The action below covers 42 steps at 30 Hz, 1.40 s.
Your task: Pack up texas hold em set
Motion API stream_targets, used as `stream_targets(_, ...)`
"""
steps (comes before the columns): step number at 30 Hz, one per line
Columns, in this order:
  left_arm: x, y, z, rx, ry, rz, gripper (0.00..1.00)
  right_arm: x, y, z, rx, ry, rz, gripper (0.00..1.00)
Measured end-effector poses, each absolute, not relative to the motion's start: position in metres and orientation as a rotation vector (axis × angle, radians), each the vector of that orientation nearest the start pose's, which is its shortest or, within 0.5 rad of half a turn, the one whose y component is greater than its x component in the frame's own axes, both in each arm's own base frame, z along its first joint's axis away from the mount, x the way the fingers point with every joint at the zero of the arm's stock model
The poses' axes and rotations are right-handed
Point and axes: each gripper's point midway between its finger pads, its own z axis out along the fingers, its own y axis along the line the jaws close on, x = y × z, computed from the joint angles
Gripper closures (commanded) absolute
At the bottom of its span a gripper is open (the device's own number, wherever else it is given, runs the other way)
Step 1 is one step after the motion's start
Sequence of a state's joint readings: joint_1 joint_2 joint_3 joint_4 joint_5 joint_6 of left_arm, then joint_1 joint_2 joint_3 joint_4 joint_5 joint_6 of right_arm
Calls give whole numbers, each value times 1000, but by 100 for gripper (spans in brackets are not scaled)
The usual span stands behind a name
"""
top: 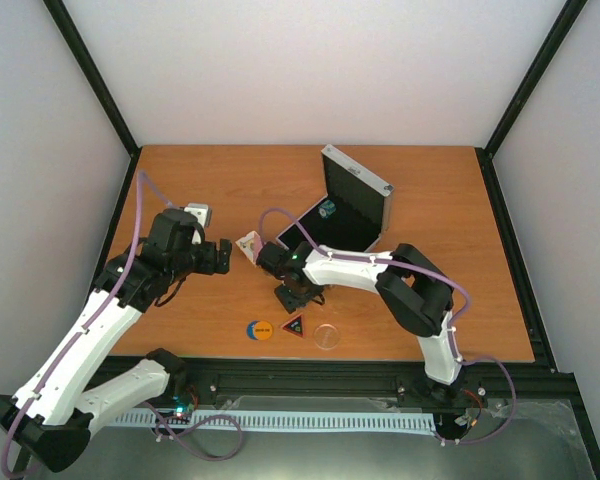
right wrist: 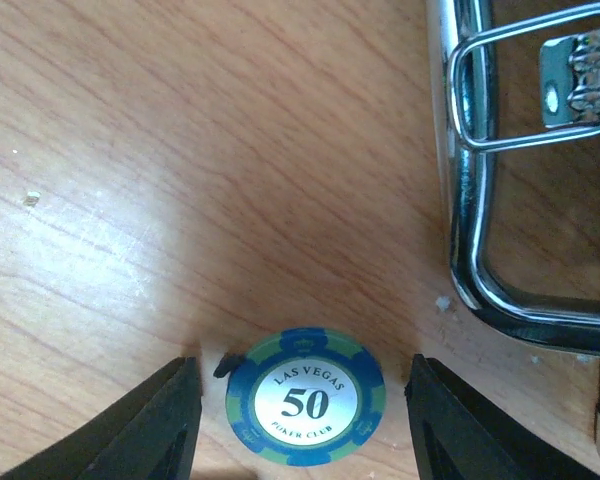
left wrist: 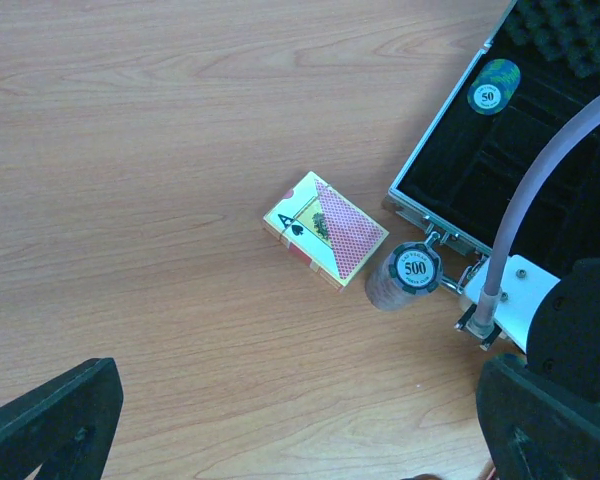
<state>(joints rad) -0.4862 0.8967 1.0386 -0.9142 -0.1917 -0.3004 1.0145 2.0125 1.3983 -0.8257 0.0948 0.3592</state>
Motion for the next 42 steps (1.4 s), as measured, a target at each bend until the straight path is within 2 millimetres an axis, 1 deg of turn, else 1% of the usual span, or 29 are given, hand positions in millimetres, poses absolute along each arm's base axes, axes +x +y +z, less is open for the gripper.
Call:
stream_targets(2, 248, -94, 244, 122, 2328, -170, 0, 224, 331, 17, -951, 2823, 23, 43)
stream_targets(5, 248, -94, 244, 121, 2328, -170, 0, 224, 331, 16, -952, 2818, 32, 50)
stream_targets(11, 248, -94, 244, 117, 2329, -172, 0, 222, 332, 15, -945, 2808, 72, 51)
stream_targets(17, 248, -94, 244, 114, 2329, -173, 0, 220, 331, 15, -938, 2796, 111, 61)
stream_targets(26, 248, -94, 244, 115, 2329, -173, 0, 220, 328, 18, -936, 2800, 97, 61)
stream_targets(30, 248, -94, 245, 114, 2329, -174, 0, 220, 326, 28, -935, 2804, 81, 61)
stream_targets(34, 248, -94, 244, 114, 2329, -175, 0, 223, 329, 45, -924, 2789, 95, 61)
stream_targets(38, 247, -94, 242, 114, 2333, -177, 0, 226, 334, 56, -915, 2772, 117, 39)
stream_targets(41, 247, -94, 241, 114, 2336, -179, 0, 224, 333, 55, -910, 2781, 120, 7)
stream_targets(42, 247, -94, 241, 114, 2337, -178, 0, 223, 332, 54, -909, 2786, 119, 1)
